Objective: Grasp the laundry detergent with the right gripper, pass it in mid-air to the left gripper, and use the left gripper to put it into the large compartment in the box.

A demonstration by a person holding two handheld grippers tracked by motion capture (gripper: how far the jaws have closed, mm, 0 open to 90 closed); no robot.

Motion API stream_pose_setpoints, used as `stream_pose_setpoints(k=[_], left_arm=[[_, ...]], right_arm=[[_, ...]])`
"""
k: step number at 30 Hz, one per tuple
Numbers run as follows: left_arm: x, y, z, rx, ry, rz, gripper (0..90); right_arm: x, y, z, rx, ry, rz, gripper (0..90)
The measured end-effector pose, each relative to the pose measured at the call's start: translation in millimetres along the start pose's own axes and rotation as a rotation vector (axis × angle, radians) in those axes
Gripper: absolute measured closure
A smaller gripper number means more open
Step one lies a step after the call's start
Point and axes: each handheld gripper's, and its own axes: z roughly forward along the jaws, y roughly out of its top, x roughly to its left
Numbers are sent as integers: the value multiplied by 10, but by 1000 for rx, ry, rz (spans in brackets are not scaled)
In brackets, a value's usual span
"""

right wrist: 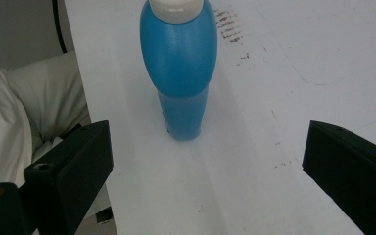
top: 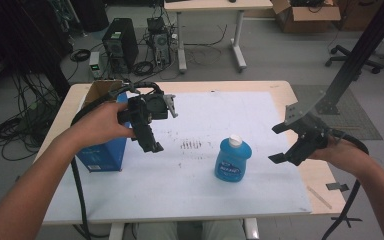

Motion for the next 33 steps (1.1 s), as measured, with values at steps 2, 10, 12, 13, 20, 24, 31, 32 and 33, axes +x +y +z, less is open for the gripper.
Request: stream_pose_setpoints(k=[2,10,12,13,20,24,31,32,33], left_arm=[[4,1,1,1,-1,1,58],[6,5,8,1,-2,2,59],[6,5,9,1,-1,1,59],[5,5,9,1,-2,1,58],[5,4,12,7,-3,-1,58],[10,8,19,5,-5,-2,59],[8,37,47,11,-10,3,58],[10,38,50,12,-11,4,58],[10,38,53,11,-11,3,58]], right_arm=[[2,-34,31,-13,2,1,45],[-7,-177,141,-82,15,12,44],[-7,-212,169,-107,18,14,44],[-7,-230,185,-118,20,17,44],[-12,-331,299,-158,30,32,43],[-16,-385,358,-198,36,46,43],[-24,-470,498,-250,43,61,44],[-25,-479,506,-257,42,62,43],[-25,-489,518,-268,44,64,43]])
